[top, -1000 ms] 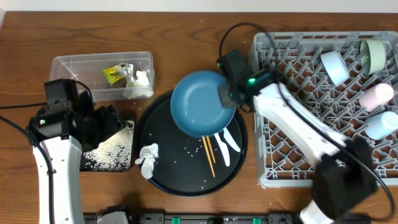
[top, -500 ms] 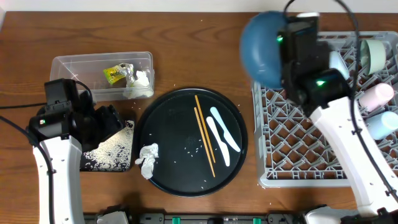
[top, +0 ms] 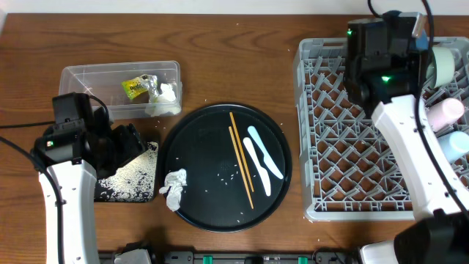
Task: Sort waste into correct bins and load items into the dishwasher rack
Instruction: 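Carry the blue plate to the rack and stand it upright in the slots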
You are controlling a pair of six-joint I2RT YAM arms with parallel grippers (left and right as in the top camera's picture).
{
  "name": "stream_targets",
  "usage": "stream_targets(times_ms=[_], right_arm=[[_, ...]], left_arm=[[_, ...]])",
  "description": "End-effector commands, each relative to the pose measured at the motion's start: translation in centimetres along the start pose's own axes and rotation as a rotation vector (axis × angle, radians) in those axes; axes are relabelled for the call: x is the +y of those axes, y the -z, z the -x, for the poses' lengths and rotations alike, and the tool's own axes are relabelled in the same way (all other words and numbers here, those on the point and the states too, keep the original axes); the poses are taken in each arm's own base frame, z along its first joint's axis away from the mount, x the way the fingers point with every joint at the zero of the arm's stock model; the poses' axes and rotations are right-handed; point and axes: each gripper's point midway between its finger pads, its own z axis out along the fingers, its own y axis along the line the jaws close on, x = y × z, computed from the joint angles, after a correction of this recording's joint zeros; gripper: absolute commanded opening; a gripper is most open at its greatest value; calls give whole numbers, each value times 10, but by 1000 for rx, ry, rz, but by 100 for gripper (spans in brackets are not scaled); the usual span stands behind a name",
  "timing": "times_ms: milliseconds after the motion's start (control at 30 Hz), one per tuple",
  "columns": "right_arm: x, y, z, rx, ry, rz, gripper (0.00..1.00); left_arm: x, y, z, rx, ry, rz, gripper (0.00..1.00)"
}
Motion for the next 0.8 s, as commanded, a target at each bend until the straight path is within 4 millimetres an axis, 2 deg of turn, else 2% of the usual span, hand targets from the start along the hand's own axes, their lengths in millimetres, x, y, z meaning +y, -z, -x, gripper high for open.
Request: stream_targets(times_ms=[0,133,367,767], right_arm=[[-1,-4,0,8,27,-76,1],[12,-10,-7,24,87,-114,1],[42,-18,-16,44,125,-57,1],[55,-3,-15,20,149,-22,1]], left_arm=[[2,3,3,-8,4,13,72],[2,3,2,-8,4,13,72],[1,3,1,-1,5,7,72],[1,3,1,-1,5,3,73]])
